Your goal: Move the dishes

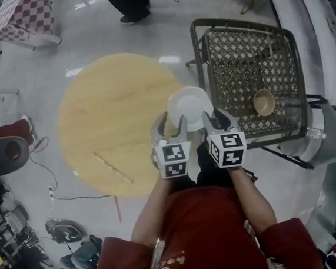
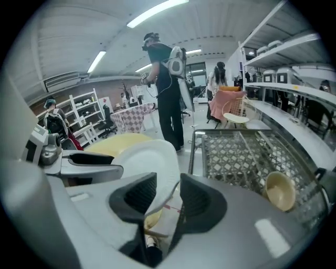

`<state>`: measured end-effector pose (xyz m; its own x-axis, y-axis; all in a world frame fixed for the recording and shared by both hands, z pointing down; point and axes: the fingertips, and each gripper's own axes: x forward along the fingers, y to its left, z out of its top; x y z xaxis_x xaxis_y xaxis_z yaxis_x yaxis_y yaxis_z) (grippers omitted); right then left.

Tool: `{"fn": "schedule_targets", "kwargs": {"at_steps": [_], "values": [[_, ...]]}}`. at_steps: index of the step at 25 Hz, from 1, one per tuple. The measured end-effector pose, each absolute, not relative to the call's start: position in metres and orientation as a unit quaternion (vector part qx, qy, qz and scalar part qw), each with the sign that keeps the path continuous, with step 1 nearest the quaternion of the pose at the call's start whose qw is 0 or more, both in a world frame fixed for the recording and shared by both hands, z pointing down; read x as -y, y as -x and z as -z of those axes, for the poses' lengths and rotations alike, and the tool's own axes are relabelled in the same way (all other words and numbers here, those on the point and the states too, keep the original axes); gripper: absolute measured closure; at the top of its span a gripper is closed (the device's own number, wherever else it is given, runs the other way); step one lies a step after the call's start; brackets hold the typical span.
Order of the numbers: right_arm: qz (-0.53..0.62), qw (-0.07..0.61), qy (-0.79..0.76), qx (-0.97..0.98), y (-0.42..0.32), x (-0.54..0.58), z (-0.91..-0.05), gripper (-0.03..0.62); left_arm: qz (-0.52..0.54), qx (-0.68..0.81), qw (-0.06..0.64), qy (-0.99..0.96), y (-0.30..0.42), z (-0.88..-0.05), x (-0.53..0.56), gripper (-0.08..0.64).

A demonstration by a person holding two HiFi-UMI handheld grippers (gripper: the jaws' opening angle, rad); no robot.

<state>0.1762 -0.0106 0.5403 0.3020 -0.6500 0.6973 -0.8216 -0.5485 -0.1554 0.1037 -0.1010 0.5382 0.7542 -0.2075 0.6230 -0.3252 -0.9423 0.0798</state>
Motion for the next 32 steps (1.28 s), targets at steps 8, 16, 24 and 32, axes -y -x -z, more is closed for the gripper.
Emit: {"fn": "schedule_targets", "kwargs": {"at_steps": [8, 16, 24, 32], "values": [[-0.372, 0.088, -0.835, 0.396, -0.217, -0.055, -0.534, 0.449, -0.319, 0.071, 0.066, -0.943, -0.159, -0.531, 0.044, 0.344], [-0.381, 0.06, -0.856, 0.346, -0.244, -0.115, -0.54, 0.449, -0.333, 0.016, 0.044, -0.942, -0.194, -0.538, -0.01, 0.344], [-0.403, 0.041, -0.854, 0.327, -0.257, -0.141, -0.564, 0.449, -0.358, -0.002, 0.035, -0.933, -0.208, -0.559, -0.037, 0.344], [-0.428, 0.043, -0.84, 0.331, -0.259, -0.146, -0.588, 0.449, -0.387, -0.003, 0.037, -0.921, -0.208, -0.583, -0.043, 0.342]]}}
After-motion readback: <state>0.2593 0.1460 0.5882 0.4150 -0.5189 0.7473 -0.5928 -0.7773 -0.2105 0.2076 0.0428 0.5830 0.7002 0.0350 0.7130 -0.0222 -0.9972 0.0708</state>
